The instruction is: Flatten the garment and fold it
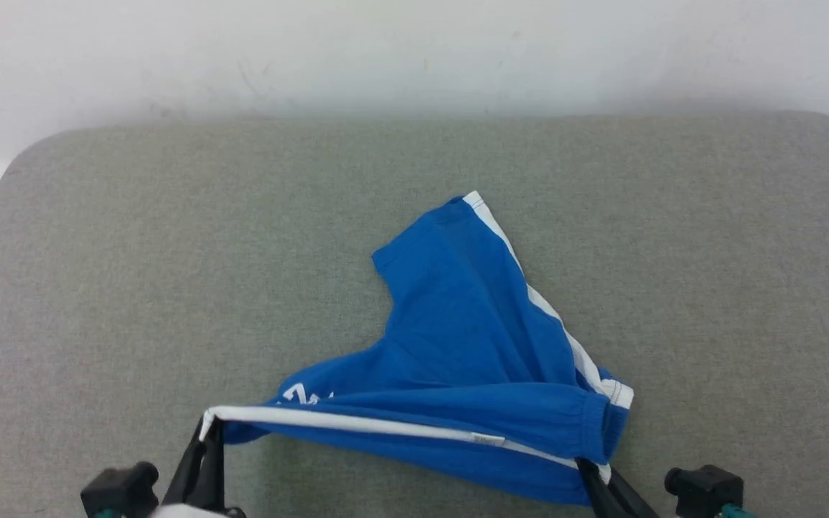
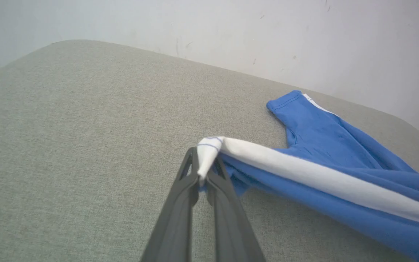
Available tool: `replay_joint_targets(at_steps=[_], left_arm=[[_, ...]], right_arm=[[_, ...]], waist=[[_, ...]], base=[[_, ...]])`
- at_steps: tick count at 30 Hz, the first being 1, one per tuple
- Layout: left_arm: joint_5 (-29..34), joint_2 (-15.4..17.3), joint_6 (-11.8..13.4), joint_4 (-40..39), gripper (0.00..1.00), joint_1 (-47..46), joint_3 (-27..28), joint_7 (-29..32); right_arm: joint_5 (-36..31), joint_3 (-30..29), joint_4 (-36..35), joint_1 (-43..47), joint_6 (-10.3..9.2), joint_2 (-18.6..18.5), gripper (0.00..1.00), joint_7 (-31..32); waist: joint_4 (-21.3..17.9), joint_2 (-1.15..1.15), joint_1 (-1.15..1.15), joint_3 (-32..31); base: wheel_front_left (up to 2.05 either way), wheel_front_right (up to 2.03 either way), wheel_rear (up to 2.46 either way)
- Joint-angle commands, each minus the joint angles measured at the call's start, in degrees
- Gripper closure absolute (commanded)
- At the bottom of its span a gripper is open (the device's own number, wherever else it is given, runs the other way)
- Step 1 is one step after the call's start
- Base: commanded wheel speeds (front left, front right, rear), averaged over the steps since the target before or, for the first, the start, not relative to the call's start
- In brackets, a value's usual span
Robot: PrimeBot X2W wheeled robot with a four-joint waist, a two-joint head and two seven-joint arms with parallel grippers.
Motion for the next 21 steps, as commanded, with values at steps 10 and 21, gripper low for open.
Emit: replay_joint_targets(at_steps=[10,21], left_arm=[[-1.08,5.67,-6.03,3.12,1.00,-21.42,-5.72,8.62],[-8.94,13.65,-7.56,18.70,1.00,-51.52,-29.02,19.34]], right_arm=[[5.12,-2.04,-1.70,-5.93,-0.14,0.98,1.00,2.48],[11.17,1.41,4.81,-14.78,-0.14,1.01,1.00,0.42]], waist=[[-2.14,0.00,0.01,6.43],[-7.70,0.00,0.01,13.90]], base=[[0.00,0.00,0.00],[0.00,0.00,0.00]])
